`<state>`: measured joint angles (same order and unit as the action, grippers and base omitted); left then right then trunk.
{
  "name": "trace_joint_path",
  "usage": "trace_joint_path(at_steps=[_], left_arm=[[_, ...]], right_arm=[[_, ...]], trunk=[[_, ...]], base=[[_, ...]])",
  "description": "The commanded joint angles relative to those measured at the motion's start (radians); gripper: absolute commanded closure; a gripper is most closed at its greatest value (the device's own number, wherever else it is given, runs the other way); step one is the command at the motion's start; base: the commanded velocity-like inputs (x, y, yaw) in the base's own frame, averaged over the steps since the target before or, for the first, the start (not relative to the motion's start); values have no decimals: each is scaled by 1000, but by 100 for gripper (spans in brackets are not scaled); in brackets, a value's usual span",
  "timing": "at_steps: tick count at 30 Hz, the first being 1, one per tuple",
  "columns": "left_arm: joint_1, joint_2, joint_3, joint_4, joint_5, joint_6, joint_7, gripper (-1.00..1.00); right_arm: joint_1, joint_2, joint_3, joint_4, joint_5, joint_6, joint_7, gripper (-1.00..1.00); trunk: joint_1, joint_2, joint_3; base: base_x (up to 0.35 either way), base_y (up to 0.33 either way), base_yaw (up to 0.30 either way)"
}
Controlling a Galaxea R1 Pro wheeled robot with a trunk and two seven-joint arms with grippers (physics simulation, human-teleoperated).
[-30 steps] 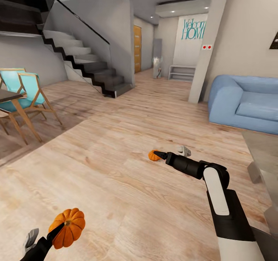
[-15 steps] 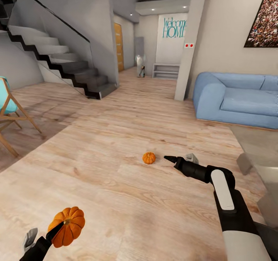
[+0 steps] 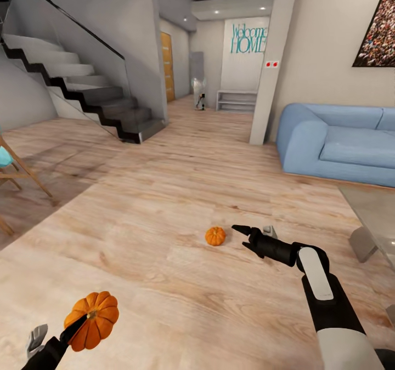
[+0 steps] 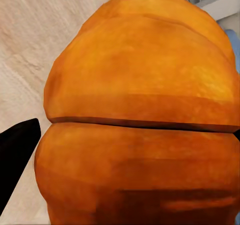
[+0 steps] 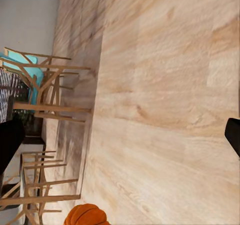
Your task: Place each of the two pumpkins and all three candles from the living room inside a cabinet in the living room (use any cabinet), then make sure every cabinet is closed, and position the cauldron so it is next to a table in the living room.
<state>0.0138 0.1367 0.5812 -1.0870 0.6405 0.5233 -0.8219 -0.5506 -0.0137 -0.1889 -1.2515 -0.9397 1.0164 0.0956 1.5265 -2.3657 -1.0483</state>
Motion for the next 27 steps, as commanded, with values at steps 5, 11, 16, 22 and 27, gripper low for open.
trace_joint_path(at_steps=[5,11,16,22,27], left_arm=[[1,0,1,-2,5,6,0,100],[1,0,2,1,5,6,1,100],[1,1,3,3,5,6,2,100],[1,2,6,7,3,6,6,100],[2,1,6,7,8,1,6,100]], right_arm=[[-2,0,-2,42,-3,-2,-9,-100],[-7,-2,1,92,-5,3,-2,-100],[-15,-5,4,124,-5,7,3,-100],[-19,-52,21,148,8,17,163,-100],[-19,-140,147,153,75,14,290,-100]], trunk=[[0,0,0],[0,0,0],[0,0,0],[0,0,0],[0,0,0]], base=[[347,1,-149],[333,77,-284],[299,161,-295],[256,222,-297],[238,252,-298]])
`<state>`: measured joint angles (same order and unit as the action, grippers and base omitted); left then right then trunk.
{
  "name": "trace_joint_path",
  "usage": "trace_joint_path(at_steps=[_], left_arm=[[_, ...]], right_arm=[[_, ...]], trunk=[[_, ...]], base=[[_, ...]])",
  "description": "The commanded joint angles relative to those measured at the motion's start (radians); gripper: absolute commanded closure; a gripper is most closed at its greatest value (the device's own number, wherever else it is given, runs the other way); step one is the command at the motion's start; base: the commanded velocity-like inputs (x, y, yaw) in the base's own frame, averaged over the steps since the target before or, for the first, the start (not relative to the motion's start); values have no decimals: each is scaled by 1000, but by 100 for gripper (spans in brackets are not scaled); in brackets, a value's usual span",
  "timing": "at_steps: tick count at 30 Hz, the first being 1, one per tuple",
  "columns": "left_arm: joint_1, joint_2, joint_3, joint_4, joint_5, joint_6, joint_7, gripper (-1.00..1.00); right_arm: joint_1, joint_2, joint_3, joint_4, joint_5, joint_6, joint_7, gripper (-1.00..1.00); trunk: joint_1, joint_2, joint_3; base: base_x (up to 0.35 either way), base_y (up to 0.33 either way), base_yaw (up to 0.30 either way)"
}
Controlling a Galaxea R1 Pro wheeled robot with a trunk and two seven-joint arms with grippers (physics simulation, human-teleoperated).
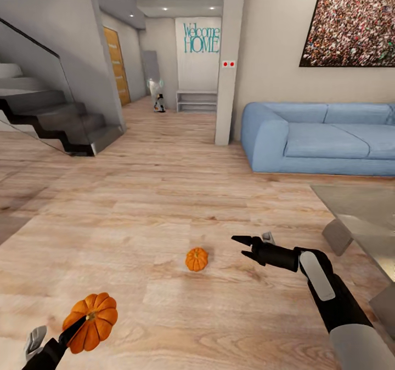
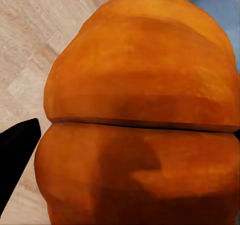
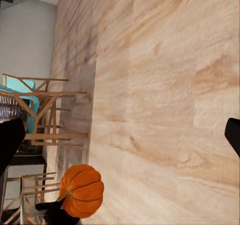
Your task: Place each of the two pumpkins and all three candles from the living room inside a cabinet in the living room (use any cabinet), then make sure every cabinet is closed, and position the cauldron so it is next to a table in the living room.
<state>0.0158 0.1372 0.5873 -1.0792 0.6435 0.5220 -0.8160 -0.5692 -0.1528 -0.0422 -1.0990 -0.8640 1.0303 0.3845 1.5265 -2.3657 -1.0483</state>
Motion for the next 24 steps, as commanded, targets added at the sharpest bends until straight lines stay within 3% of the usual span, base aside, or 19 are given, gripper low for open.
trace_joint_path(at_steps=[1,2,4,7,8,9,12,17,22,24], left_arm=[[1,-1,0,-2,8,1,-1,100],[8,-2,0,-7,20,-3,-2,100],[19,-2,0,-19,35,-6,-6,100],[49,-5,-2,-76,71,-11,-29,100],[84,-19,-3,-148,91,-13,-55,100],[91,-23,-4,-162,95,-14,-58,100],[98,-29,-5,-178,99,-15,-63,100],[102,-32,-13,-183,102,-13,-61,100],[102,-33,-15,-184,103,-11,-60,100],[102,-33,-15,-184,102,-10,-59,100]], right_arm=[[0,-15,19,2,8,-1,17,-100],[1,-37,49,11,22,-10,49,-100],[1,-52,78,33,37,-32,74,-100],[1,-71,177,97,85,-112,127,-100],[1,-80,294,179,145,-236,269,-100],[0,-81,316,207,165,-273,312,-100],[-1,-81,343,242,195,-321,364,-100],[-3,-72,356,264,208,-340,377,-100],[-38,-67,358,309,209,-343,309,-100],[-91,-48,358,400,207,-346,246,-100]], trunk=[[0,0,0],[0,0,0],[0,0,0],[0,0,0],[0,0,0],[0,0,0],[0,0,-1],[0,0,-1],[0,0,-2],[0,0,-2]], base=[[234,257,-299],[233,258,-299],[233,259,-299],[232,260,-299],[217,269,-299],[213,272,-298],[218,268,-218],[294,124,-56],[340,19,-8],[346,5,-2]])
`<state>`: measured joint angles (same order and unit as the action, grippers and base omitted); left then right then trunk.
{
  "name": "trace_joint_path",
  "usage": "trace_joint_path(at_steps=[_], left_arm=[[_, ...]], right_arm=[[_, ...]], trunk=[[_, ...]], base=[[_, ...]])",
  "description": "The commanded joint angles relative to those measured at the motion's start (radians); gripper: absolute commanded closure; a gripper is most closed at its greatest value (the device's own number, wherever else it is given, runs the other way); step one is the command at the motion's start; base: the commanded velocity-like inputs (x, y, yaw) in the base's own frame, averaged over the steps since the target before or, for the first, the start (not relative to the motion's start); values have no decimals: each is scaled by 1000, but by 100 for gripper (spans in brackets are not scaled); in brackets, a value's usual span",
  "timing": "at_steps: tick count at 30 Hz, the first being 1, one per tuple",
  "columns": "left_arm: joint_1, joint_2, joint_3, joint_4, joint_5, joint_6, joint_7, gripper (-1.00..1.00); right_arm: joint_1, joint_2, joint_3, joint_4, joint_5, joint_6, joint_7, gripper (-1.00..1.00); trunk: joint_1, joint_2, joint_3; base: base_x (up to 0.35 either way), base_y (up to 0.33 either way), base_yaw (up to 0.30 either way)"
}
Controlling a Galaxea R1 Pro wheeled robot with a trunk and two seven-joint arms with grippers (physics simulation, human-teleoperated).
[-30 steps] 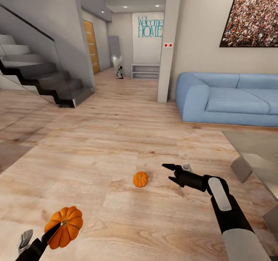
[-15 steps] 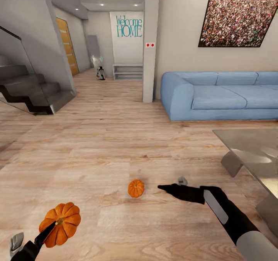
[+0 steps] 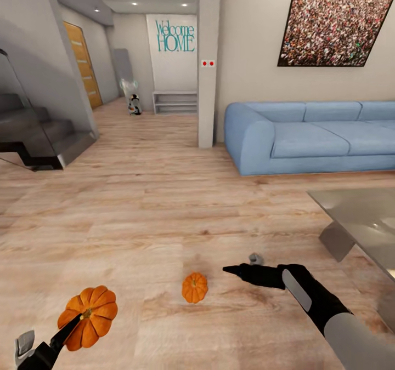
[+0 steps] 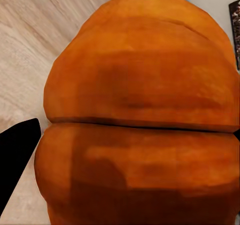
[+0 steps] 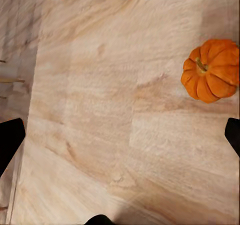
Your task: Place each of the two pumpkins and all three candles from the living room inside a cabinet in the living room (use any cabinet), then make sure every cabinet is closed, and position the cauldron so it is next to a table in the living room.
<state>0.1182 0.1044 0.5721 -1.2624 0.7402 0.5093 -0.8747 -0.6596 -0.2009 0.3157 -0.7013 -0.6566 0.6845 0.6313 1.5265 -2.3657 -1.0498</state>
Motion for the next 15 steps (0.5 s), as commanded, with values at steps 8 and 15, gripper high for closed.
trace_joint_path(at_steps=[8,15], left_arm=[[-4,2,13,22,4,11,2,100],[-7,2,13,29,1,10,13,100]], right_arm=[[-72,30,6,133,2,-46,-43,-100],[-76,32,22,147,3,-74,28,-100]], trunk=[[0,0,0],[0,0,0]], base=[[348,-10,0],[348,-83,0]])
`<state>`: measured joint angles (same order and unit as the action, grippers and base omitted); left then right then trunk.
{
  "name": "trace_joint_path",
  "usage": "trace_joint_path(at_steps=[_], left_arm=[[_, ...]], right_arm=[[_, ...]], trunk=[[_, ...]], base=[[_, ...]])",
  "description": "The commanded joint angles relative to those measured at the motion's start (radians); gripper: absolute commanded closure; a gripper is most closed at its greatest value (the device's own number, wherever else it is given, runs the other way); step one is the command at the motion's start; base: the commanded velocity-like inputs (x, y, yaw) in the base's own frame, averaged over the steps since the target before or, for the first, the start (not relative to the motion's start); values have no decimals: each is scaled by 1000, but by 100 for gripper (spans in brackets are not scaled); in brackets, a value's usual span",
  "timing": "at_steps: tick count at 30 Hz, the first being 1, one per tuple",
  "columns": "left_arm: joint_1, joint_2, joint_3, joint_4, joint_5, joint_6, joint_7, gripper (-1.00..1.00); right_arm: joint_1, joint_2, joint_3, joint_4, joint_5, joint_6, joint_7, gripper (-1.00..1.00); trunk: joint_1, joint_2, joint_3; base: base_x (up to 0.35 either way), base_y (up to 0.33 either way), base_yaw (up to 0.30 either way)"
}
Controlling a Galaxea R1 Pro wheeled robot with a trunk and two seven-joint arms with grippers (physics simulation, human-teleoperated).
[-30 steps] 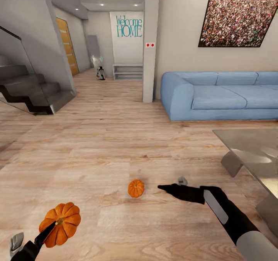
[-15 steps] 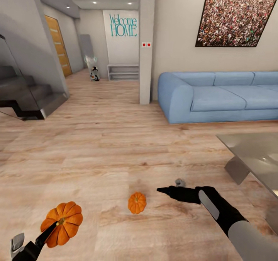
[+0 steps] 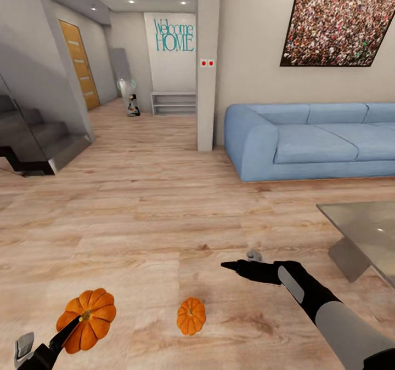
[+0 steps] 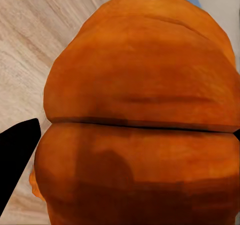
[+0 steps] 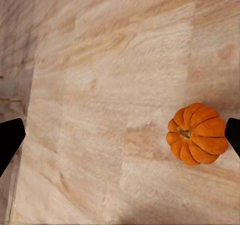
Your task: Place each of the two pumpkins and all three candles from the living room inside a cabinet in the living room (use any cabinet), then make sure every cabinet is closed, and position the cauldron so it is next to a table in the living room.
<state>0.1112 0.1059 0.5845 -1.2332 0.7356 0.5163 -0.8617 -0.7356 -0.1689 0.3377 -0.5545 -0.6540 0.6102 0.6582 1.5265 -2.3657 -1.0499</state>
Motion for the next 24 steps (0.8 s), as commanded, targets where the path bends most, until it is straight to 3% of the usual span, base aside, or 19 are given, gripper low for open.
trace_joint_path(at_steps=[1,10,13,15,17,19,24], left_arm=[[0,0,0,0,6,3,3,100],[-1,0,1,4,19,4,8,100],[4,1,14,-2,84,4,8,100],[7,0,54,-1,147,6,27,100],[7,1,63,0,162,9,45,100],[7,7,73,-9,180,50,79,100],[0,29,76,-34,180,176,99,100]], right_arm=[[0,0,8,2,1,-1,26,-100],[-1,5,56,7,21,-8,72,-100],[-1,23,70,7,35,-8,74,-100],[-1,40,99,7,52,-6,76,-100],[-1,45,125,7,65,-3,77,-100],[-1,64,165,13,81,2,79,-100],[-1,97,189,20,90,8,107,-100]], trunk=[[0,0,0],[0,0,0],[0,0,0],[0,0,0],[0,0,0],[8,-14,-6],[27,-49,-22]], base=[[348,-90,0],[348,-86,0],[201,-39,0],[69,-13,0],[34,-7,0],[16,-3,0],[5,-1,0]])
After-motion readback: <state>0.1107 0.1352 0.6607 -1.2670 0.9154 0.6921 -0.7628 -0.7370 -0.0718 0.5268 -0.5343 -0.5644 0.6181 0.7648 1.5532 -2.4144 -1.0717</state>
